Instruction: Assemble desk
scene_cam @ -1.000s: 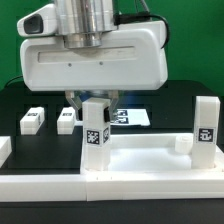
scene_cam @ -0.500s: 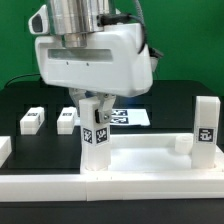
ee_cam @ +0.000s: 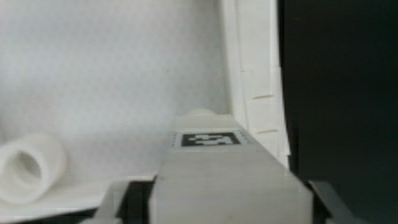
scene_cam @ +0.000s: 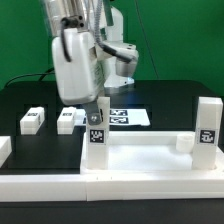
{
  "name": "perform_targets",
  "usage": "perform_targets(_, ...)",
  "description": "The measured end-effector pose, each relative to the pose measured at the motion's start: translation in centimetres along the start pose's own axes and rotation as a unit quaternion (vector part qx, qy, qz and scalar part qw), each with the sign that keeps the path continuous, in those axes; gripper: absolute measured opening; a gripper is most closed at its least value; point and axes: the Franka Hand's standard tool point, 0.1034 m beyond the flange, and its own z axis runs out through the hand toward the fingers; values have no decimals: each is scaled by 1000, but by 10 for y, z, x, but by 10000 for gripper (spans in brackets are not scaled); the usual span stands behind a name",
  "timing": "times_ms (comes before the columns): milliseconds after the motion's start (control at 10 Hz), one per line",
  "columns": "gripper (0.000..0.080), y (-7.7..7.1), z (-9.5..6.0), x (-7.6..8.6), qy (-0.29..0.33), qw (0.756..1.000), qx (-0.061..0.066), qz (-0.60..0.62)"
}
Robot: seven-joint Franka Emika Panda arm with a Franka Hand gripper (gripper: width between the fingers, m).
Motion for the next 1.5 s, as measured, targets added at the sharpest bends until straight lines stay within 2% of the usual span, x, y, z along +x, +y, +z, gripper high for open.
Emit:
perform_targets(500,294,1,0,2,10,997,0,70)
perform_targets(600,343,1,1,2,9,997,0,70)
perform_targets(700,343,1,1,2,9,998,0,68)
perform_targets(800,553,1,1,2,9,998,0,67)
perform_targets(900,553,1,0,1,9,998,1,65)
perform_targets(1000,629,-2,-8,-4,5,998,6,57)
perform_targets(1200,646,-5,-33,-24,-5,999,22,43)
perform_targets(1300,649,-5,-39,-31,-8,999,25,38)
perform_targets(1500,649,-5,-36,-32,-7,999,24,36)
